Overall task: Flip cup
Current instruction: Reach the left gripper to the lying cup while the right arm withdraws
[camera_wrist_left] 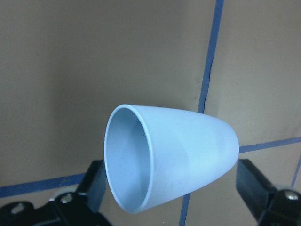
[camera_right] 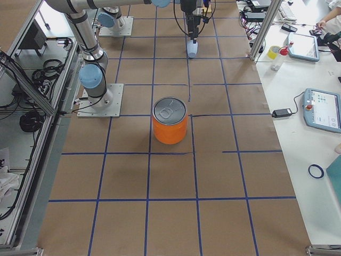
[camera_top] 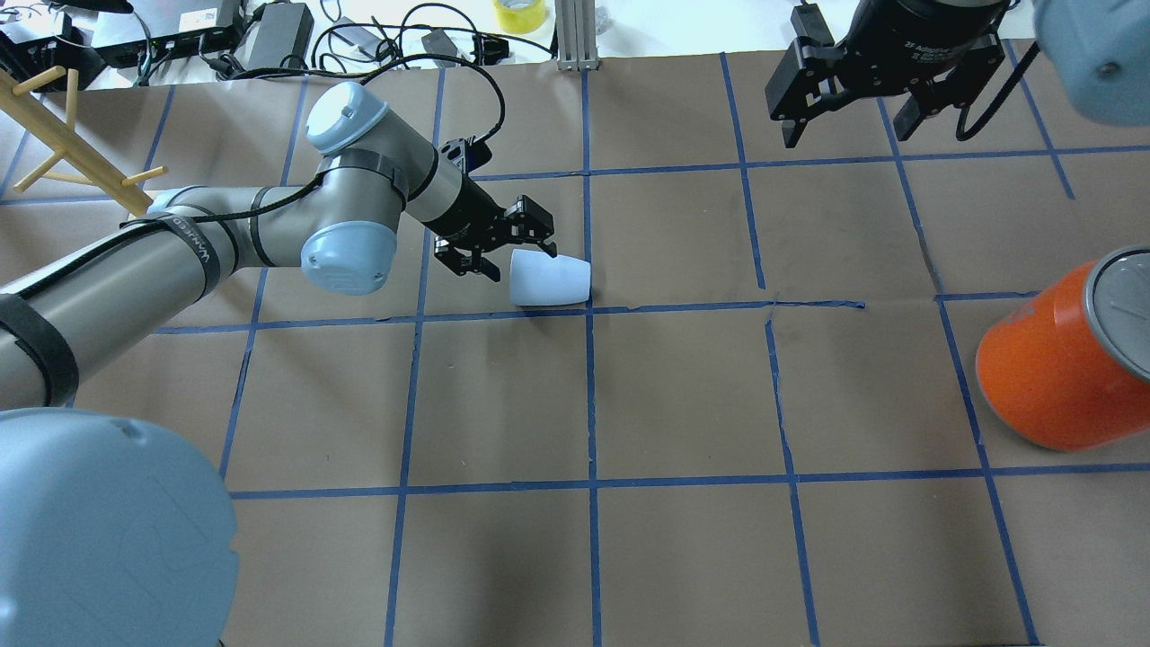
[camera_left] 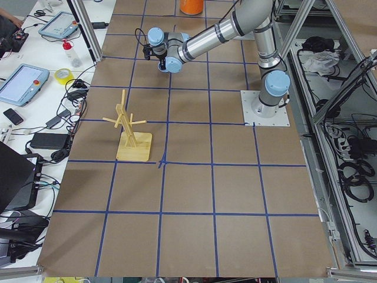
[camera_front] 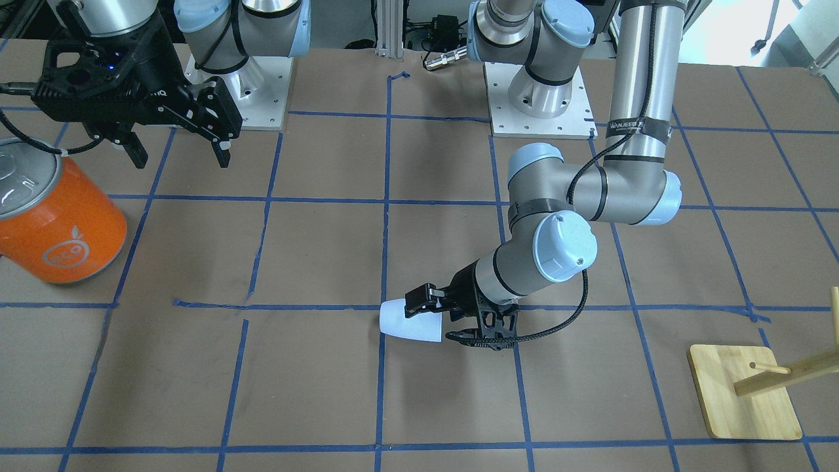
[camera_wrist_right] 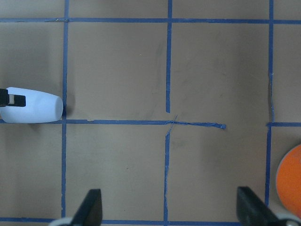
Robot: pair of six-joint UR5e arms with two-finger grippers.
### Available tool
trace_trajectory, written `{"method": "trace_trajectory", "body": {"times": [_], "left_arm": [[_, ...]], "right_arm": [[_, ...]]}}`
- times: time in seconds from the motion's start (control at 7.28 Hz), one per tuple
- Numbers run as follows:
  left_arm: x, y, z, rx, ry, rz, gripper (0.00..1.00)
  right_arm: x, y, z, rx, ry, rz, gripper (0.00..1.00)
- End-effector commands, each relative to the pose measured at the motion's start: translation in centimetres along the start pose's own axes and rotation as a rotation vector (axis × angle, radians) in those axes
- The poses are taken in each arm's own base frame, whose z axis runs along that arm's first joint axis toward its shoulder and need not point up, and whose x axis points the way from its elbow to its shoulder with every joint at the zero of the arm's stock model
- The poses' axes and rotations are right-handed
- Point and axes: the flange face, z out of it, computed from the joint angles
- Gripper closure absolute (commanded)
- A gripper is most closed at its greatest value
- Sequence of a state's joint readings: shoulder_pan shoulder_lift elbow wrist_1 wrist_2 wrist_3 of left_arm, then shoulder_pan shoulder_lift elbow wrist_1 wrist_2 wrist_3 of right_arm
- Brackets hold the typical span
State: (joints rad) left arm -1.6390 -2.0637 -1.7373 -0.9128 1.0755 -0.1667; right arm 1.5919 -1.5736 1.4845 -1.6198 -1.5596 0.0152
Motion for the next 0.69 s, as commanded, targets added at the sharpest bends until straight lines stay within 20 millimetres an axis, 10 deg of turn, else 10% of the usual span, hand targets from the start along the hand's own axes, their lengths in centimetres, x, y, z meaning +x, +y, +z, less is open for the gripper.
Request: {"method": "trace_trajectory", "body": {"times": [0.0, 0.14, 0.27, 0.55], "left_arm": [[0.3, -0.3, 0.8, -0.01, 0.042, 0.005, 0.36], [0.3, -0.4, 1.1, -0.016, 0.05, -0.003, 0.84], [0.3, -0.6, 1.0, -0.01, 0.047, 0.016, 1.0], [1.9, -2.1, -1.7, 0.043, 0.036, -0.004, 1.0]], "right_arm": [[0.0, 0.4, -0.7, 0.006, -0.004, 0.085, 0.0], [0.1, 0.5, -0.8, 0.009, 0.0, 0.086, 0.0], [0.1, 0.4, -0.7, 0.009, 0.005, 0.086, 0.0], [0.2, 0.4, -0.7, 0.014, 0.011, 0.079, 0.0]]}}
